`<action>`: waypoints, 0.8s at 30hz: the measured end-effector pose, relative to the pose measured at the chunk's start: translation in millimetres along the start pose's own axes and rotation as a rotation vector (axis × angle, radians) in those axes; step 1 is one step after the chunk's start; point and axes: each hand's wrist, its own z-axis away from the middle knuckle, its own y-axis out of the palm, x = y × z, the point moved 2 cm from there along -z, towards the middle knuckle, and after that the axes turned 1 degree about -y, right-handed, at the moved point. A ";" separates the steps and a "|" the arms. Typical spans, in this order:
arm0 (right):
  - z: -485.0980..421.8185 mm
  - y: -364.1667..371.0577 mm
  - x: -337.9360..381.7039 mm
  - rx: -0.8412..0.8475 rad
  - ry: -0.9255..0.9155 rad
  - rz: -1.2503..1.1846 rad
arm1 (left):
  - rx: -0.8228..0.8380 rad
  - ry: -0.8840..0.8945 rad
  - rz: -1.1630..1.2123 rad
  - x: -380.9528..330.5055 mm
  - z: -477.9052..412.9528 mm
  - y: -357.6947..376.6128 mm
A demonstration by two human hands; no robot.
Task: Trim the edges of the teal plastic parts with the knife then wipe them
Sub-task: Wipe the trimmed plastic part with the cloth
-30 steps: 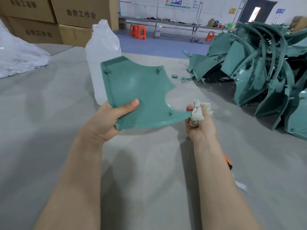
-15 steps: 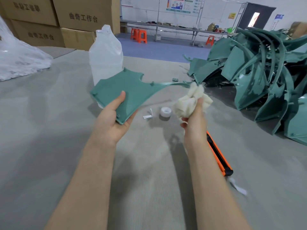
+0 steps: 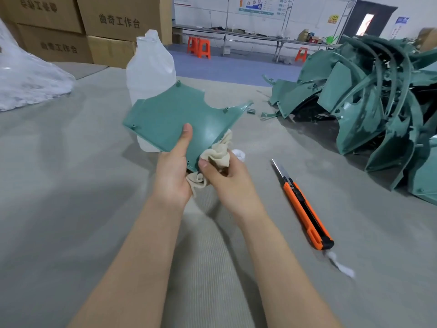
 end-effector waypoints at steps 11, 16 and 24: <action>-1.0 1.0 -3.9 -0.339 -0.019 -0.144 | 0.265 0.130 -0.162 -9.8 3.2 1.3; -10.9 -33.2 5.2 -0.557 0.062 -0.479 | 0.322 0.111 -0.262 -11.9 3.5 -6.3; -16.9 -91.3 5.6 -0.748 0.221 -0.874 | 0.464 0.018 -0.335 -19.8 4.9 -15.9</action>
